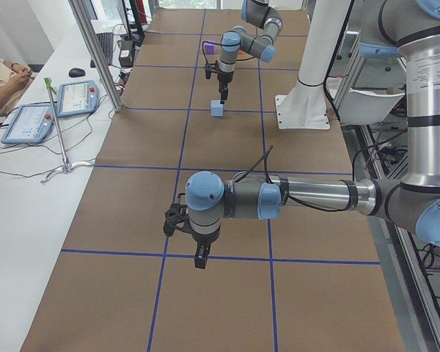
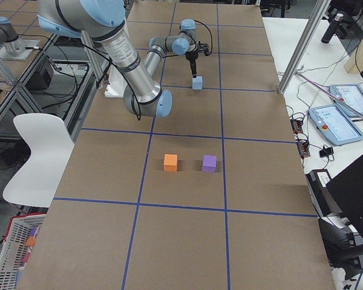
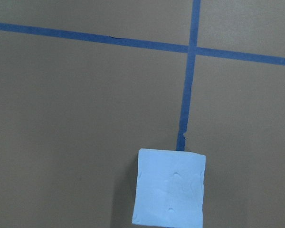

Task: Place blue block between orange and purple blocks
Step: 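Lower the right gripper onto the light blue cube and grasp it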

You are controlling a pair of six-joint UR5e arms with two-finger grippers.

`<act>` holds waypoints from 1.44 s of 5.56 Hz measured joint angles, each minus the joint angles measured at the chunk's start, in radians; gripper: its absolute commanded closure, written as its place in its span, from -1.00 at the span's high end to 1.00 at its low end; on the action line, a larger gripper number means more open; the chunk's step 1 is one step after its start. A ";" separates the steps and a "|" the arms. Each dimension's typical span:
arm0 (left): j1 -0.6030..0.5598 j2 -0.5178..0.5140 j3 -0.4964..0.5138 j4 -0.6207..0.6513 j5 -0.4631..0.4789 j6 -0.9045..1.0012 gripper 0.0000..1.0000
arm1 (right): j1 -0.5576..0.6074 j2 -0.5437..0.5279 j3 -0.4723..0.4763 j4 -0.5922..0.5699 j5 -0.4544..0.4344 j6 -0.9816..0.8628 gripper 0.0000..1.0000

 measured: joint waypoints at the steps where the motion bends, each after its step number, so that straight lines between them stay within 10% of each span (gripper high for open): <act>1: -0.001 0.010 -0.002 -0.002 0.002 0.001 1.00 | -0.004 -0.018 -0.020 0.032 -0.007 0.000 0.98; 3: -0.001 0.025 -0.004 -0.012 0.002 0.003 1.00 | -0.011 -0.028 -0.062 0.071 -0.028 0.017 0.94; 6: 0.000 0.031 -0.005 -0.015 0.001 0.004 1.00 | -0.020 -0.018 -0.168 0.194 -0.048 0.051 -0.71; 8: 0.001 0.031 -0.006 -0.016 0.000 0.005 1.00 | -0.009 -0.022 -0.113 0.165 -0.042 0.048 -0.87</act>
